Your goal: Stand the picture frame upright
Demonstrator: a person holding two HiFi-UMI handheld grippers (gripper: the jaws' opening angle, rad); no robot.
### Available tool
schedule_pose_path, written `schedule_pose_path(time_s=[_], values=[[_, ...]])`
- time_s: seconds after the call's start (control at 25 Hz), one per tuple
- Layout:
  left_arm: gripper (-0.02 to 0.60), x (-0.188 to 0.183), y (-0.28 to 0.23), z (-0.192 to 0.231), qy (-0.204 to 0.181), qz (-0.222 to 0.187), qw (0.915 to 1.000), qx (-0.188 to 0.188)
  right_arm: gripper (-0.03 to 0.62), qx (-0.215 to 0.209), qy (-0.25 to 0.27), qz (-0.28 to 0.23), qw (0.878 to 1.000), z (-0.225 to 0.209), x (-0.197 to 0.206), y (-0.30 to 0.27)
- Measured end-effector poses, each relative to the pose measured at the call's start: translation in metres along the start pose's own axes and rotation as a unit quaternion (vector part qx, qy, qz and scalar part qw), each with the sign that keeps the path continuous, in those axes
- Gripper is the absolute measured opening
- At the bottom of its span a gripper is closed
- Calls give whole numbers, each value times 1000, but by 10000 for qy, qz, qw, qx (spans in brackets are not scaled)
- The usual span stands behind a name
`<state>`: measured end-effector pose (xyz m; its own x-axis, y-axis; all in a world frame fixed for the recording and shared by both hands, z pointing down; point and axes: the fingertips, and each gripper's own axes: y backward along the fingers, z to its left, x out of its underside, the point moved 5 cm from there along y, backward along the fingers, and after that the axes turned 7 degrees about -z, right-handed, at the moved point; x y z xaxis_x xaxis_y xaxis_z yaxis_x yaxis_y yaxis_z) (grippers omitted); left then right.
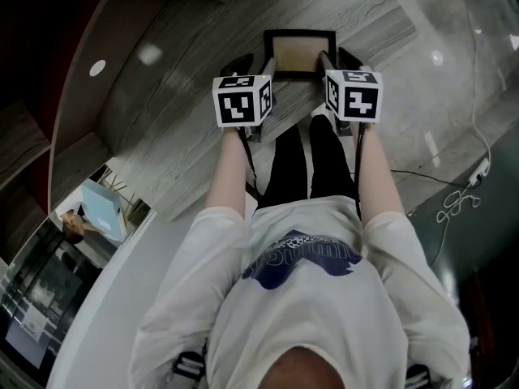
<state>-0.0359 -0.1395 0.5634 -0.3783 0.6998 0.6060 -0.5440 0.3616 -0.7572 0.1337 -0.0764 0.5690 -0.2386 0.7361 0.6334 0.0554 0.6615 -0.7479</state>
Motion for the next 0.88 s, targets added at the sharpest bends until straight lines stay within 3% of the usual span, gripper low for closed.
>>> schedule_pose_path(time_s=[0.88], values=[[160, -4, -14, -11, -187, 598, 9978, 209, 146, -85, -144, 80, 9998, -1, 2, -2]])
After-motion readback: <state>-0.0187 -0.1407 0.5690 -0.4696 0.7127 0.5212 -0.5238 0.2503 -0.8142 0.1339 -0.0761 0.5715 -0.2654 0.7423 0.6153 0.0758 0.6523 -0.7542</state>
